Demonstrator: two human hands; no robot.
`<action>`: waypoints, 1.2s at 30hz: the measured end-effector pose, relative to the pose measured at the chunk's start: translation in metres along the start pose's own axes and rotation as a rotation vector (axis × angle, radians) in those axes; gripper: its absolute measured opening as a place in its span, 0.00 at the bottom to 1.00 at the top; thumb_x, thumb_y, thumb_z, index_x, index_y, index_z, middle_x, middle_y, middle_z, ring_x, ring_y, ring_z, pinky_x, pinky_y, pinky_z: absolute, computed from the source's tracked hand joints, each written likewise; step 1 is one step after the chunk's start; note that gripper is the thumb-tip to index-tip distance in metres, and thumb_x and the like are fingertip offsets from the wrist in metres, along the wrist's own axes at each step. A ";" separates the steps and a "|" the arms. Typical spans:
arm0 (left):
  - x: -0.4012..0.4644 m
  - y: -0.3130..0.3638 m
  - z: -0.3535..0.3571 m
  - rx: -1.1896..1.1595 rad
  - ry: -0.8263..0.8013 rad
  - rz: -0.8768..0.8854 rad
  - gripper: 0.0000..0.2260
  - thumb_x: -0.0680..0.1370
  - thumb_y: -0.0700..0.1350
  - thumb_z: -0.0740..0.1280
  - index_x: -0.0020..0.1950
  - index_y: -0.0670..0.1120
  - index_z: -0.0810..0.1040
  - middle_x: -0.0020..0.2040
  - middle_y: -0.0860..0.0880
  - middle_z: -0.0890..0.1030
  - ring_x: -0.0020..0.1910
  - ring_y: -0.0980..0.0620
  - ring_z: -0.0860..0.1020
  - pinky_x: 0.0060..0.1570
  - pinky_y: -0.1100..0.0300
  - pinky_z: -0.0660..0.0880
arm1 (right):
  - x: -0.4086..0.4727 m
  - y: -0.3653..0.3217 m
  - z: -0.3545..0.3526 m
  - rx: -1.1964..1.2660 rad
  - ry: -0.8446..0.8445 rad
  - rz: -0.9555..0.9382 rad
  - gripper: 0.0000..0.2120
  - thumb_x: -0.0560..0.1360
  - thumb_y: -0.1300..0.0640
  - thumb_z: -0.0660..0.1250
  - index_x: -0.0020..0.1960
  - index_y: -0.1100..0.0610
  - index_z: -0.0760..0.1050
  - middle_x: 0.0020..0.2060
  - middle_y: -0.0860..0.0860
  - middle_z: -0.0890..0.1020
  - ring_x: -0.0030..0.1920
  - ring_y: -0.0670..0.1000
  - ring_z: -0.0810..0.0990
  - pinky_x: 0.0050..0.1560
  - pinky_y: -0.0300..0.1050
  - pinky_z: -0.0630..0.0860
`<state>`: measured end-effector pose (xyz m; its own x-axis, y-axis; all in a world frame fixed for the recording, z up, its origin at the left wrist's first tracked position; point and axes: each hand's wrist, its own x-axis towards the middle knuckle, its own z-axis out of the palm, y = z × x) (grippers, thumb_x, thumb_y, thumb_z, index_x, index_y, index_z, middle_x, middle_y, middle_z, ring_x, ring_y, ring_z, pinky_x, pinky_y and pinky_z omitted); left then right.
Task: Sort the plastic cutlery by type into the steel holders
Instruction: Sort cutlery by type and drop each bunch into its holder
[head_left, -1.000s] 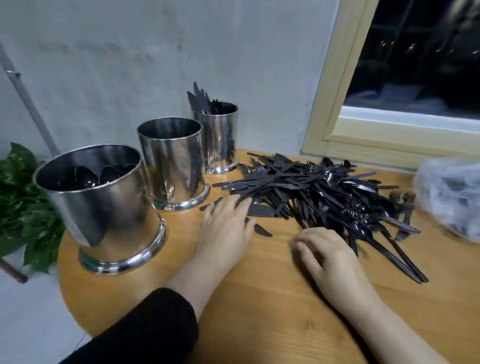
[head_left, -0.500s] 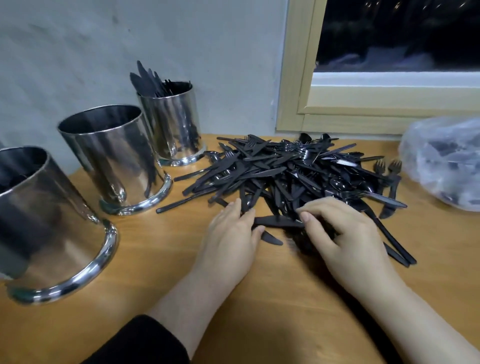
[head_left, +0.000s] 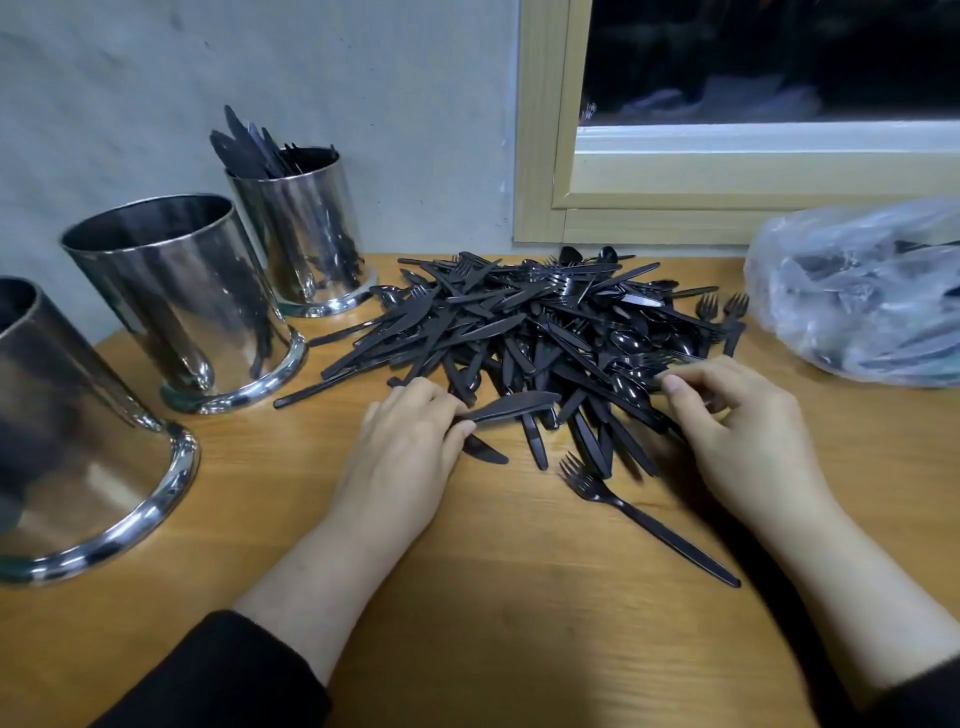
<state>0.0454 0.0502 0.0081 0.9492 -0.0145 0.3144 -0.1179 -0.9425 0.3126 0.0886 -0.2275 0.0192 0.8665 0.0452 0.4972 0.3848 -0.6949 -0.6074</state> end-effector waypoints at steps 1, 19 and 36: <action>-0.003 0.001 -0.002 -0.004 0.019 0.001 0.09 0.83 0.49 0.65 0.58 0.49 0.81 0.52 0.54 0.77 0.54 0.52 0.76 0.57 0.55 0.70 | 0.000 0.000 0.001 0.010 -0.007 0.009 0.05 0.79 0.57 0.68 0.49 0.54 0.83 0.42 0.40 0.81 0.45 0.34 0.76 0.45 0.25 0.66; -0.023 -0.022 -0.011 -0.717 0.283 -0.441 0.10 0.87 0.50 0.56 0.56 0.56 0.77 0.36 0.50 0.74 0.33 0.54 0.72 0.38 0.54 0.71 | -0.015 -0.101 0.083 -0.253 -0.436 -0.267 0.16 0.80 0.47 0.66 0.62 0.56 0.79 0.53 0.50 0.78 0.56 0.54 0.76 0.59 0.50 0.75; -0.024 -0.021 -0.016 -0.836 0.291 -0.449 0.11 0.86 0.48 0.58 0.57 0.57 0.80 0.35 0.53 0.74 0.31 0.54 0.70 0.33 0.53 0.68 | -0.009 -0.108 0.095 -0.267 -0.559 -0.094 0.04 0.78 0.52 0.66 0.51 0.51 0.76 0.49 0.47 0.78 0.53 0.51 0.76 0.58 0.51 0.75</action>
<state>0.0208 0.0761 0.0083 0.8609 0.4741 0.1847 -0.0391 -0.3004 0.9530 0.0697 -0.0842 0.0215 0.8959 0.4334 0.0978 0.4375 -0.8217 -0.3653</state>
